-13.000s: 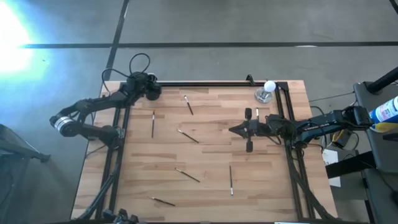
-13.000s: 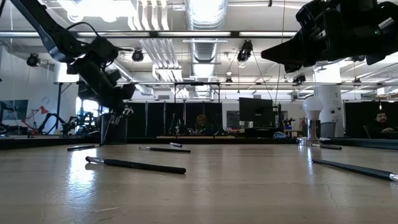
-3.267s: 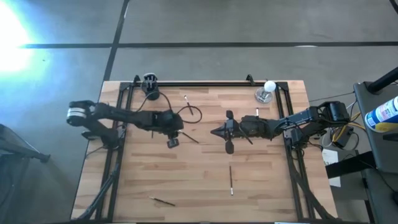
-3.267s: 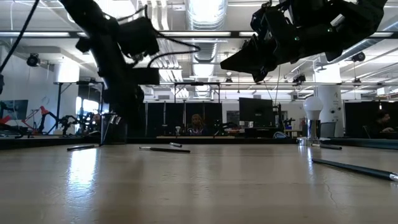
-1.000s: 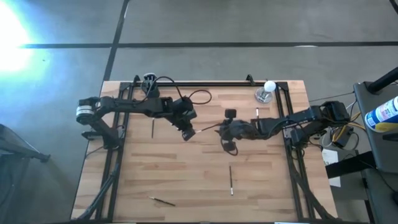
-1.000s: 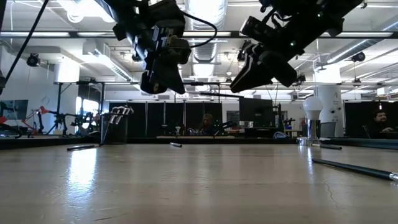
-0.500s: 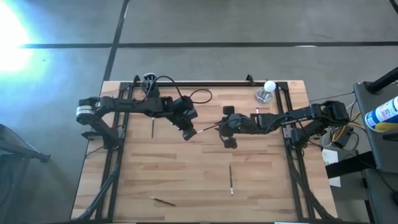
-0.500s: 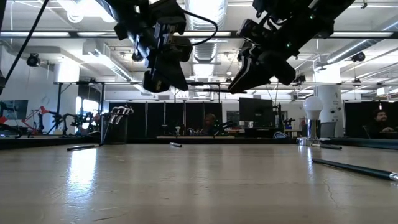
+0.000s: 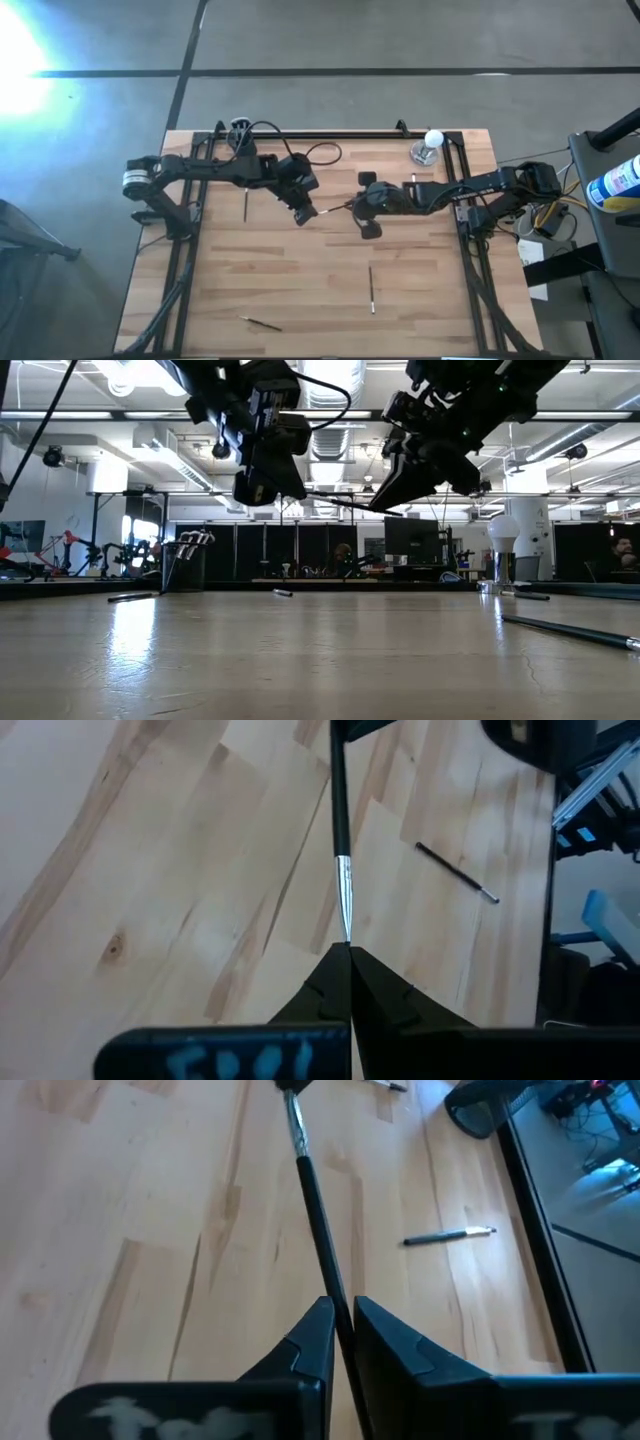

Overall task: Put items in baskets/containers
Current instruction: Put the foundation brush into the pen holder

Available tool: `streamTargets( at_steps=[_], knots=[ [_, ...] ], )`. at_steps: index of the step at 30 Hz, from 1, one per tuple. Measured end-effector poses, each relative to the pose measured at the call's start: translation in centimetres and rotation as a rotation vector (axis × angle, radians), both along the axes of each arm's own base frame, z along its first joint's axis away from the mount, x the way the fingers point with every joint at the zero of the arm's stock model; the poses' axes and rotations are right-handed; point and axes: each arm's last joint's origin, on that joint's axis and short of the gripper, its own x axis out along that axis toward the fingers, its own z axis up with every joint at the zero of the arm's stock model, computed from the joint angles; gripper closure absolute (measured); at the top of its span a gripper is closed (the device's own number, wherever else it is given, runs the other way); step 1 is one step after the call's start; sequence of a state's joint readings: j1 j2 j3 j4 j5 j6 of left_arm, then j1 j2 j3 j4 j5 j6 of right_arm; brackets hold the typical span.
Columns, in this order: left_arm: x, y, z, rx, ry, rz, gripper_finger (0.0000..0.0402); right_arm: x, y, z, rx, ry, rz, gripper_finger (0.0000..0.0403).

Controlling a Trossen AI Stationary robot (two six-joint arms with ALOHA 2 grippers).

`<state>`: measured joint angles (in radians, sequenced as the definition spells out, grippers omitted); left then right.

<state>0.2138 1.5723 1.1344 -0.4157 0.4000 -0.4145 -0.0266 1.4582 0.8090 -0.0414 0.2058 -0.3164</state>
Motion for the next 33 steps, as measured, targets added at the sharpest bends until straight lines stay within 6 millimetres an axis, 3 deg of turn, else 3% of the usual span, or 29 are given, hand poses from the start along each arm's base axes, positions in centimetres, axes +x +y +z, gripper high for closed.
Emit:
streamTargets(
  at_steps=[14, 23, 26, 33],
  knots=[
    [0.1, 0.0, 0.2, -0.003, -0.011, -0.002, 0.0402, 0.7, -0.5, 0.2, 0.004, 0.092, -0.016, 0.0314],
    [0.1, 0.0, 0.2, -0.002, -0.009, -0.001, 0.0401, 2.8, -0.5, -0.4, -0.006, 0.204, 0.003, 0.0358],
    [0.1, 0.0, 0.2, 0.011, -0.011, -0.012, 0.0402, 2.6, -0.5, -0.2, -0.002, 0.209, 0.007, 0.0386],
    [0.1, -0.2, 0.4, 0.159, -0.022, -0.011, 0.0381, 0.9, -0.5, 0.2, 0.102, 0.123, -0.022, 0.0392]
  ],
)
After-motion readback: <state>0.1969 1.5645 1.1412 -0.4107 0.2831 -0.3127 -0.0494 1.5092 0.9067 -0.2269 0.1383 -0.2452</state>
